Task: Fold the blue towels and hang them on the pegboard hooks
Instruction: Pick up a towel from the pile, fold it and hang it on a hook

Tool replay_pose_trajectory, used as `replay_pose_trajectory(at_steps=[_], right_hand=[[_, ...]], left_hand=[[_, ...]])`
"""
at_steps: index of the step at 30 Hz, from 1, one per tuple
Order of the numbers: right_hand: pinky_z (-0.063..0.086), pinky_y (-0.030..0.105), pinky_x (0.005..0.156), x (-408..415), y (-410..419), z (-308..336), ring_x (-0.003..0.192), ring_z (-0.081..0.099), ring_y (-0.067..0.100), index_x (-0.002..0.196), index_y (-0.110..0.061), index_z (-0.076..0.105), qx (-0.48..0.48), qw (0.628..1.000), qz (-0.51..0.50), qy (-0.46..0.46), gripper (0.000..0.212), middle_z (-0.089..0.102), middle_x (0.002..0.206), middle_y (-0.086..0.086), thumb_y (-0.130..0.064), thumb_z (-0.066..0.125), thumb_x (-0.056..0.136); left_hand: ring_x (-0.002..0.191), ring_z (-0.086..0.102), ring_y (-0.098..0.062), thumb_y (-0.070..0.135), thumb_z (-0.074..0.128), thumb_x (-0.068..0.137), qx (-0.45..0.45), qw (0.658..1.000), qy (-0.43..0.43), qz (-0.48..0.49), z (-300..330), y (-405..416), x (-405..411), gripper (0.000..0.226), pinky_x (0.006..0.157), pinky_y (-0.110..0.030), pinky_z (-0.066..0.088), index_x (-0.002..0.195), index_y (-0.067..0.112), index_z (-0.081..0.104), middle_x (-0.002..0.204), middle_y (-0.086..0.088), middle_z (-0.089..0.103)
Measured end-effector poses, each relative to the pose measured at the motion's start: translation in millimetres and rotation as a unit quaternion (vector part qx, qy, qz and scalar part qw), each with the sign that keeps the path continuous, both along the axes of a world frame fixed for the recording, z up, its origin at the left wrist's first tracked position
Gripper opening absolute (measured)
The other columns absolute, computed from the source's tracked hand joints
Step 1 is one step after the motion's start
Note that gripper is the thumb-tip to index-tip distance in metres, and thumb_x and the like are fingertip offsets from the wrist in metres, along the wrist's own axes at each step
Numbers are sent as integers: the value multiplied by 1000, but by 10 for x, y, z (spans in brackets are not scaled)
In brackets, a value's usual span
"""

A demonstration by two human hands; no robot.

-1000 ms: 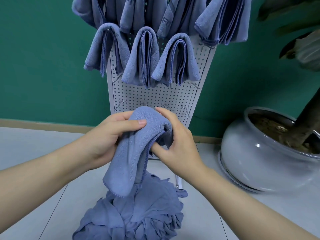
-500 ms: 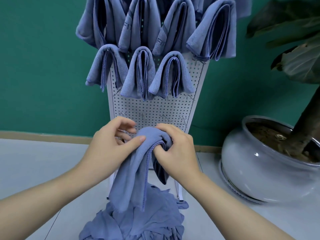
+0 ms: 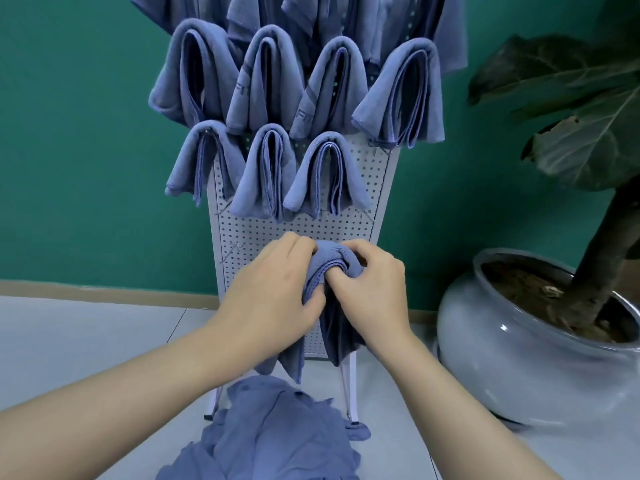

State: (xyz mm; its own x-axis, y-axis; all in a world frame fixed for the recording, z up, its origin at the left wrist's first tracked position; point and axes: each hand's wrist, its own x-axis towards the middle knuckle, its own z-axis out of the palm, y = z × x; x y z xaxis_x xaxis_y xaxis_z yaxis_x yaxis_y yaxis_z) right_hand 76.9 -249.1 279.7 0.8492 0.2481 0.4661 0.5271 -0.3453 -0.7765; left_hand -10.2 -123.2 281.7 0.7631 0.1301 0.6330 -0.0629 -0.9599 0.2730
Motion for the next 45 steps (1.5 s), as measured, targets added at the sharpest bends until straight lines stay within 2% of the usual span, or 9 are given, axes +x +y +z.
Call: replay_pose_trajectory(at_steps=[3, 11, 22, 25, 30, 35, 39, 42, 45], right_hand=[[53, 37, 68, 115, -81, 104, 68, 58, 14, 92, -28, 74, 1, 999, -19, -38, 18, 69, 73, -11, -23, 63, 79], [50, 44, 77, 512, -357, 582, 89, 62, 31, 124, -24, 64, -56, 982, -50, -176, 42, 74, 103, -1, -7, 60, 86], [52, 53, 72, 1518, -321, 1133, 79, 59, 37, 115, -16, 56, -56, 978, -47, -194, 21, 67, 92, 10, -7, 49, 97], [52, 54, 71, 1735, -260, 1122, 79, 58, 39, 111, -15, 55, -73, 978, -54, -189, 16, 65, 90, 11, -8, 48, 98], [53, 51, 71, 2049, -138, 1055, 79, 58, 38, 110, -14, 62, -79, 978, -64, -181, 24, 66, 89, 9, -4, 45, 96], [51, 51, 71, 2244, -30, 845, 79, 56, 37, 104, -10, 61, -83, 979, -54, -177, 23, 63, 87, 10, 1, 43, 94], [52, 47, 78, 2288, 32, 632, 88, 57, 29, 132, -20, 61, -34, 982, -46, -182, 47, 67, 103, 4, 0, 46, 93], [51, 42, 86, 2244, 58, 432, 103, 61, 26, 152, -28, 45, 6, 986, -50, -160, 64, 69, 124, -1, -2, 49, 94], [52, 46, 79, 2229, 79, 244, 90, 62, 33, 148, -24, 45, 35, 987, -70, -139, 61, 72, 111, 1, -2, 50, 91]], left_hand=[[94, 56, -23, 27, 63, 90, 12, 1000, -17, 0, 158, -52, 235, 21, 72, -45, 50, 108, 17, 58, 101, 2, 57], [79, 66, -22, 27, 58, 95, -55, 992, -106, -45, 863, -118, 825, 18, 73, -44, 55, 102, 22, 73, 82, 5, 73], [80, 65, -15, 25, 62, 97, -208, 963, -168, -18, 1239, -160, 1657, 14, 76, -33, 50, 97, 24, 75, 84, 8, 74], [78, 64, -14, 21, 61, 97, -221, 961, -166, -9, 1187, -159, 1867, 15, 73, -27, 44, 97, 21, 76, 81, 8, 73], [79, 63, -22, 24, 59, 95, -253, 955, -155, 17, 1006, -160, 2179, 15, 78, -41, 53, 91, 25, 74, 75, 7, 71], [82, 53, -31, 25, 54, 100, -200, 972, -108, 64, 761, -61, 2364, 21, 74, -44, 42, 83, 14, 60, 79, -4, 66], [80, 61, -36, 25, 53, 99, -176, 978, -94, 67, 576, -36, 2452, 16, 75, -47, 51, 89, 14, 58, 84, -8, 67], [74, 61, -36, 19, 51, 96, -169, 982, -71, 54, 422, -84, 2487, 9, 70, -48, 54, 90, 13, 56, 79, -7, 65], [76, 58, -35, 11, 48, 93, -178, 983, -19, 45, 306, -98, 2533, 6, 67, -42, 50, 89, 11, 53, 81, -7, 63]])
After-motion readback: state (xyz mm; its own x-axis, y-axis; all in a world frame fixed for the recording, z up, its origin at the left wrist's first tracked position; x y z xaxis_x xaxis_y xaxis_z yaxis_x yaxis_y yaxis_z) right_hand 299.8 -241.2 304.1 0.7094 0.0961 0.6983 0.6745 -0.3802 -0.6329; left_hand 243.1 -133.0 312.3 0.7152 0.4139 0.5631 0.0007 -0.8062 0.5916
